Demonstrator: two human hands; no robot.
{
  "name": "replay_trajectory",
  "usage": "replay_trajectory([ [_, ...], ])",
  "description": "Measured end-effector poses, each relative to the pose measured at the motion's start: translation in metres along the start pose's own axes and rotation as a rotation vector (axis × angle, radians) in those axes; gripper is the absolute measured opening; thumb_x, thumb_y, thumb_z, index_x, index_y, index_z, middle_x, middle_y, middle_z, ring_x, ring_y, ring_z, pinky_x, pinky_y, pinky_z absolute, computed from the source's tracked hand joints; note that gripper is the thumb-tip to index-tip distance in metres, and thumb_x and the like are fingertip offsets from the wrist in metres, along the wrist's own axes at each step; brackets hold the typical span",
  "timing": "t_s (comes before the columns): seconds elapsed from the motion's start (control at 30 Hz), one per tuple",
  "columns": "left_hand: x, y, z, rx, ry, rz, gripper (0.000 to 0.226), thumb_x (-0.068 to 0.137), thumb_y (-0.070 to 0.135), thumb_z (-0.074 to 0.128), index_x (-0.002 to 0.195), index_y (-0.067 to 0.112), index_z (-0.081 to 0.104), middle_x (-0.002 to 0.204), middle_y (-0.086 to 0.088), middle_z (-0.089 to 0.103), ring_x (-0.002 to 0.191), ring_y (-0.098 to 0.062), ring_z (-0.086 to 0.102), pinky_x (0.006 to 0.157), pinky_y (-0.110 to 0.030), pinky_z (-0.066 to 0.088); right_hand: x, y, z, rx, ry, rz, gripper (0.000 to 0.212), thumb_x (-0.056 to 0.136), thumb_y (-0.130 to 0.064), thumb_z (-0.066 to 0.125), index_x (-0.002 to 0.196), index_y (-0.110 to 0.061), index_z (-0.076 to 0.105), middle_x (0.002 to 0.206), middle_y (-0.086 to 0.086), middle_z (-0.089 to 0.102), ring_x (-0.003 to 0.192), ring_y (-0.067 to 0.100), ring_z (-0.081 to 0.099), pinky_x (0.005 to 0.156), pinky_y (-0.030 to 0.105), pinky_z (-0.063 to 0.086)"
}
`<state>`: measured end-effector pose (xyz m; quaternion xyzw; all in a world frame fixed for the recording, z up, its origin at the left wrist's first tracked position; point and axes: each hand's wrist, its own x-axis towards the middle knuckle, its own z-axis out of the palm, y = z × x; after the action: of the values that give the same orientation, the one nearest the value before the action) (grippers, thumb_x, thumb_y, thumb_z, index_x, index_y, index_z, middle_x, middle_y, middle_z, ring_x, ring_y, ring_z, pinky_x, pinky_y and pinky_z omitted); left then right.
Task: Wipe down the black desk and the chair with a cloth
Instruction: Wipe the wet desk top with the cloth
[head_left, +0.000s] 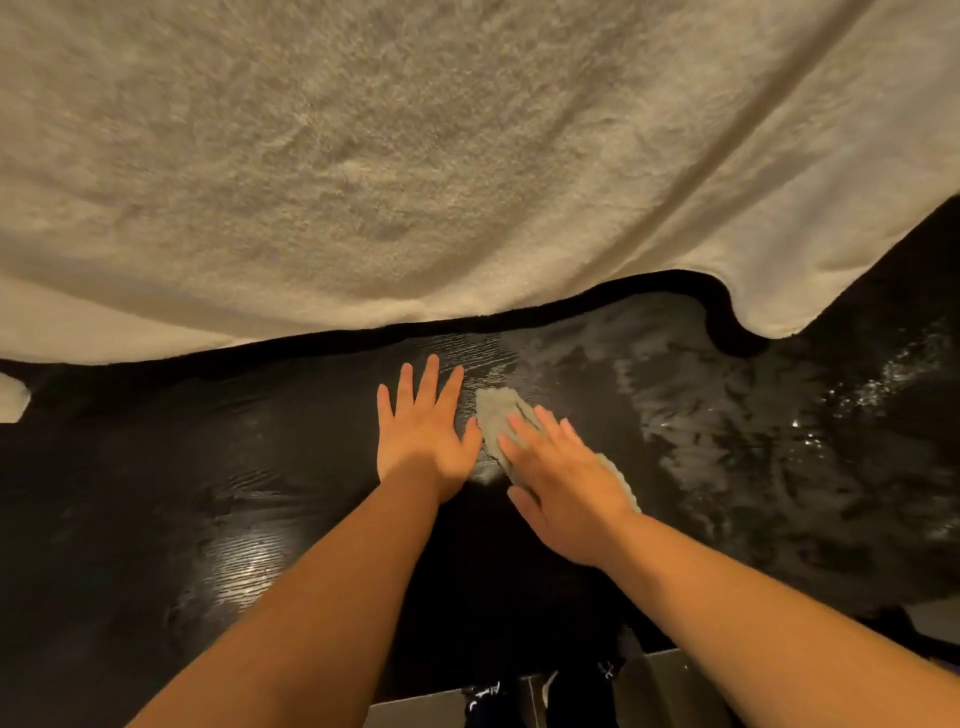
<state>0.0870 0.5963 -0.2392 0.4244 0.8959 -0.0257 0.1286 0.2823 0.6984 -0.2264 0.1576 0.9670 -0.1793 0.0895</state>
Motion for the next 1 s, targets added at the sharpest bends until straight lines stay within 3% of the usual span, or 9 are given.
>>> replay_trajectory([
  [0.1, 0.002, -0.001, 0.001, -0.021, 0.012, 0.001, 0.076, 0.098, 0.062, 0.023, 0.167, 0.038, 0.002, 0.176, 0.002, -0.008, 0.161, -0.031, -0.010, 0.128, -0.059, -0.002, 0.019, 0.034, -0.009, -0.051, 0.010, -0.095, 0.060, 0.102, -0.041, 0.040, 0.158, -0.020, 0.033, 0.170, -0.001, 0.017, 0.158, 0.027, 0.005, 0.127, 0.045, 0.005],
  [0.2, 0.000, -0.001, 0.002, -0.045, 0.048, 0.000, 0.075, 0.099, 0.062, 0.027, 0.166, 0.039, 0.005, 0.176, 0.002, -0.003, 0.161, -0.031, -0.007, 0.128, -0.058, -0.001, 0.048, 0.074, -0.022, -0.066, 0.095, 0.118, 0.064, 0.104, -0.048, 0.025, 0.161, -0.018, 0.026, 0.170, 0.004, 0.015, 0.157, 0.029, 0.005, 0.126, 0.054, 0.013],
  [0.33, 0.000, -0.001, 0.002, -0.033, 0.066, 0.004, 0.075, 0.098, 0.063, 0.026, 0.166, 0.038, 0.008, 0.176, 0.001, 0.002, 0.161, -0.032, -0.001, 0.128, -0.059, 0.003, 0.071, 0.075, -0.029, 0.010, 0.153, 0.369, 0.064, 0.105, -0.046, 0.019, 0.162, -0.017, 0.019, 0.171, 0.006, 0.007, 0.157, 0.032, -0.002, 0.127, 0.047, -0.001],
  [0.5, 0.000, -0.002, -0.001, -0.032, 0.062, 0.013, 0.077, 0.097, 0.065, 0.027, 0.166, 0.038, 0.008, 0.176, 0.000, 0.002, 0.161, -0.033, 0.000, 0.128, -0.059, 0.005, 0.038, 0.021, -0.011, -0.003, 0.082, 0.112, 0.062, 0.102, -0.045, 0.030, 0.158, -0.020, 0.031, 0.169, 0.004, 0.015, 0.156, 0.034, 0.009, 0.127, 0.047, 0.007],
  [0.6, 0.000, -0.002, -0.003, -0.037, 0.048, 0.014, 0.078, 0.096, 0.066, 0.025, 0.166, 0.038, 0.007, 0.176, 0.000, 0.000, 0.161, -0.032, -0.001, 0.129, -0.058, 0.003, 0.028, 0.021, -0.013, 0.023, 0.072, 0.028, 0.059, 0.104, -0.043, 0.040, 0.158, -0.020, 0.035, 0.169, -0.001, 0.016, 0.157, 0.028, 0.009, 0.127, 0.042, 0.002],
  [0.67, 0.000, -0.002, -0.003, -0.040, 0.042, 0.010, 0.078, 0.096, 0.065, 0.028, 0.166, 0.039, 0.006, 0.176, 0.001, -0.001, 0.161, -0.032, -0.004, 0.129, -0.058, 0.002, 0.041, 0.037, -0.017, -0.034, 0.056, -0.007, 0.060, 0.102, -0.043, 0.040, 0.157, -0.021, 0.034, 0.168, 0.001, 0.020, 0.156, 0.028, 0.013, 0.127, 0.046, 0.010],
  [0.73, 0.000, -0.002, -0.001, -0.036, 0.043, 0.006, 0.077, 0.097, 0.064, 0.029, 0.166, 0.039, 0.005, 0.176, 0.001, -0.002, 0.161, -0.032, -0.005, 0.128, -0.058, 0.001, 0.065, 0.059, -0.025, -0.086, 0.082, 0.032, 0.063, 0.100, -0.046, 0.033, 0.158, -0.019, 0.033, 0.167, 0.006, 0.024, 0.155, 0.030, 0.016, 0.125, 0.053, 0.019],
  [0.9, 0.001, -0.001, -0.001, -0.048, 0.041, 0.007, 0.076, 0.098, 0.064, 0.029, 0.166, 0.039, 0.006, 0.176, 0.001, -0.002, 0.161, -0.032, -0.006, 0.128, -0.058, 0.000, 0.103, 0.077, -0.036, 0.001, 0.135, 0.320, 0.071, 0.101, -0.052, 0.014, 0.159, -0.015, 0.028, 0.165, 0.011, 0.024, 0.155, 0.033, 0.010, 0.126, 0.049, 0.005],
  [1.0, 0.001, -0.002, -0.001, -0.052, 0.036, 0.012, 0.077, 0.098, 0.064, 0.030, 0.165, 0.039, 0.004, 0.176, 0.001, -0.004, 0.161, -0.031, -0.009, 0.128, -0.058, -0.002, 0.076, 0.041, -0.025, -0.012, 0.138, 0.217, 0.069, 0.099, -0.051, 0.024, 0.159, -0.017, 0.030, 0.168, 0.011, 0.019, 0.155, 0.036, 0.011, 0.126, 0.052, 0.011],
])
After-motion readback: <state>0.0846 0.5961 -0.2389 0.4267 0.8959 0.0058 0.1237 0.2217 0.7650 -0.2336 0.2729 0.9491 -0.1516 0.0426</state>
